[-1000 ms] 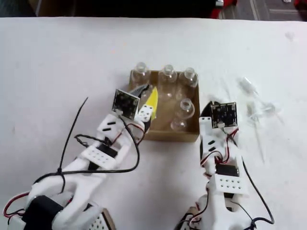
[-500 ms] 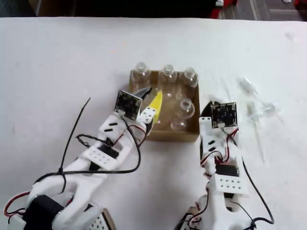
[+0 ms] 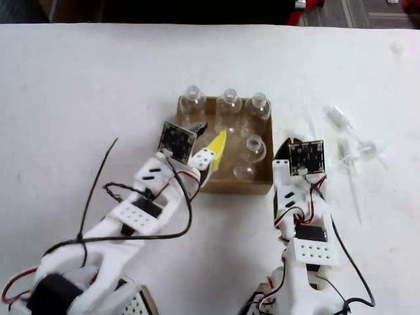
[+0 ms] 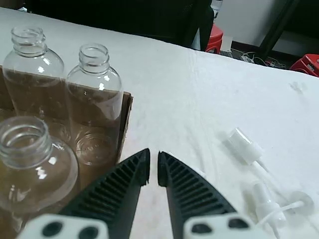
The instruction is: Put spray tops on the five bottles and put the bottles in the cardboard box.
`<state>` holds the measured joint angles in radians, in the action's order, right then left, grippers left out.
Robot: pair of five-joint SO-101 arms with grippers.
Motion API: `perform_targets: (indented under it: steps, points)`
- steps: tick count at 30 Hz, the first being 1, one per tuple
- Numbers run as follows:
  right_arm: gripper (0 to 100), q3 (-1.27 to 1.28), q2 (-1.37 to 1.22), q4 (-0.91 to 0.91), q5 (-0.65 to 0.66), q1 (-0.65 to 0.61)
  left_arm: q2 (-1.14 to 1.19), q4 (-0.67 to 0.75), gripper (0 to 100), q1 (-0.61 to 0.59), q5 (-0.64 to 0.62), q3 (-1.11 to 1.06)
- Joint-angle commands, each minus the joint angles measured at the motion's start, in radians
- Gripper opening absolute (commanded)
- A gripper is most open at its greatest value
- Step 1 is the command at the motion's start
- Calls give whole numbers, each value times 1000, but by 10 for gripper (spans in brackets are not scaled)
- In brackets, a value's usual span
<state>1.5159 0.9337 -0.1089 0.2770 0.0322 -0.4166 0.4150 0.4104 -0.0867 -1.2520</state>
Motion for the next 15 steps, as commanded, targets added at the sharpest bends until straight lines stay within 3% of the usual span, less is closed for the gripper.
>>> perform_targets:
  steps: [1, 10, 15]
  points:
    - [21, -8, -4, -22, 12, -2, -185, -152, 147, -5, -57, 55]
    - [21, -8, -4, -22, 12, -1, -535, -575, 147, -12, -69, 204]
    - [21, -8, -4, -22, 12, -1, -677, -775, 143, -119, -71, 315]
